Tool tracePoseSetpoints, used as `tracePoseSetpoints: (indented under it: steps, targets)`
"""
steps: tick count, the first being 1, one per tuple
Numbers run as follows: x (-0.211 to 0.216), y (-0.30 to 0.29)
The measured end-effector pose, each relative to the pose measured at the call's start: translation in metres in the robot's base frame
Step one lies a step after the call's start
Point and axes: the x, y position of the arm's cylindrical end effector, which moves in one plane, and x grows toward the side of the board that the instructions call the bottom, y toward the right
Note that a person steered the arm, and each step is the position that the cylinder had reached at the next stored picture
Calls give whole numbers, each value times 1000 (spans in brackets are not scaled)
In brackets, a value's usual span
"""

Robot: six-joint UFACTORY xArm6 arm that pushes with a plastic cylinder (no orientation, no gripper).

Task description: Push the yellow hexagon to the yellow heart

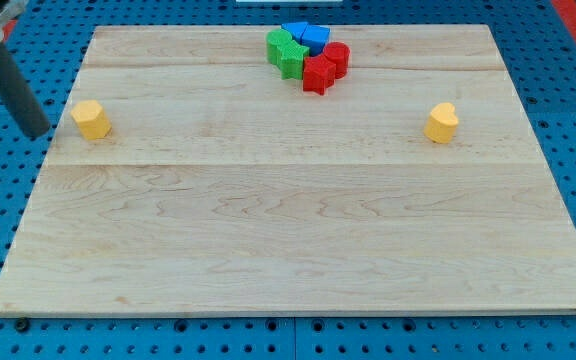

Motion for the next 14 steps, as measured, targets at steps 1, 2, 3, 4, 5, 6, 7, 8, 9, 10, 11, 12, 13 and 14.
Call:
tracePoseSetpoints:
  steps: [1, 2, 3, 4, 5, 6, 7, 8, 9, 10, 11, 12, 13, 14]
  targets:
    - [-32, 2]
    - [-35, 9]
    - [-33, 14]
    - [-28, 18]
    - [-15, 24]
    - [-5, 31]
    - [-1, 43]
    - [-1, 67]
    - [6, 94]
    - [10, 123]
    - [20, 155]
    - [29, 179]
    - [29, 194]
    - [29, 207]
